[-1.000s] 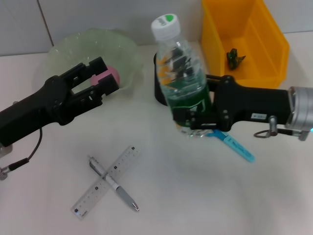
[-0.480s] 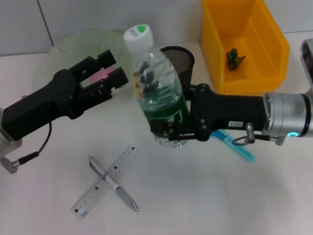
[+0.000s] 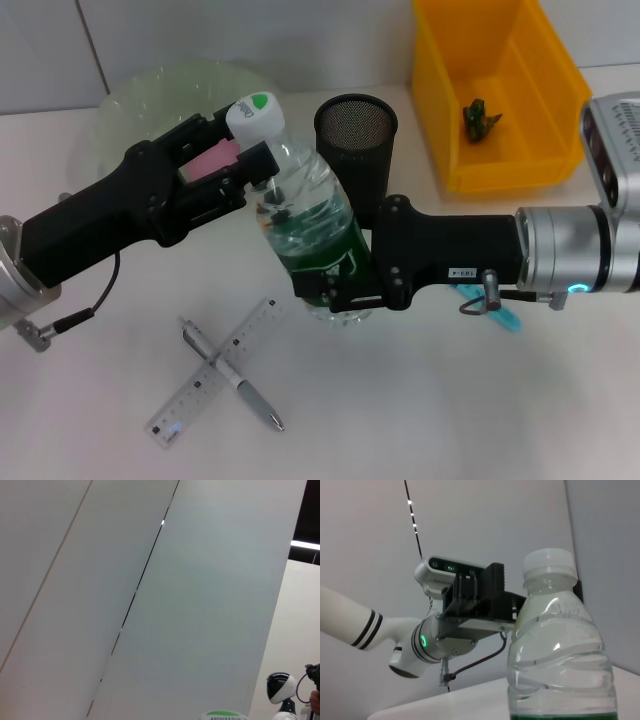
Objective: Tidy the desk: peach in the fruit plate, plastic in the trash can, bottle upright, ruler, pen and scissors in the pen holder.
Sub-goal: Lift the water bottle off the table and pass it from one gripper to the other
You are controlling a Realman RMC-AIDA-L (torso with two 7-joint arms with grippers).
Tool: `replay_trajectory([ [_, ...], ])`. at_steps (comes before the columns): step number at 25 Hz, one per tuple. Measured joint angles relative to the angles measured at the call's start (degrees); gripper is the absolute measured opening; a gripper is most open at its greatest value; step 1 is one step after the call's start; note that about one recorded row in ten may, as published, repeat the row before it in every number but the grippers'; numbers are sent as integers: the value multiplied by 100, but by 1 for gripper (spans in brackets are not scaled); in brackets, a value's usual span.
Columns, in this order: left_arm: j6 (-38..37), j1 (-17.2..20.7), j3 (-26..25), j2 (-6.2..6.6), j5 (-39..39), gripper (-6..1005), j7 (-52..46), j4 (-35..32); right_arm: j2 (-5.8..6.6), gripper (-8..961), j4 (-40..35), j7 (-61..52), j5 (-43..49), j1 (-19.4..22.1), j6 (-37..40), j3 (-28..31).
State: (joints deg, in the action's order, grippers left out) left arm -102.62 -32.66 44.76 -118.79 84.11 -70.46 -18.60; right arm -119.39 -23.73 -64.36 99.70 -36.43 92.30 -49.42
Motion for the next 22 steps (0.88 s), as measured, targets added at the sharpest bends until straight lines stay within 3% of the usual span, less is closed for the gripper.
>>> replay_trajectory([
  [22, 6, -48, 77, -4, 33, 795, 269, 148, -14, 794, 158, 3, 19, -136, -67, -74],
])
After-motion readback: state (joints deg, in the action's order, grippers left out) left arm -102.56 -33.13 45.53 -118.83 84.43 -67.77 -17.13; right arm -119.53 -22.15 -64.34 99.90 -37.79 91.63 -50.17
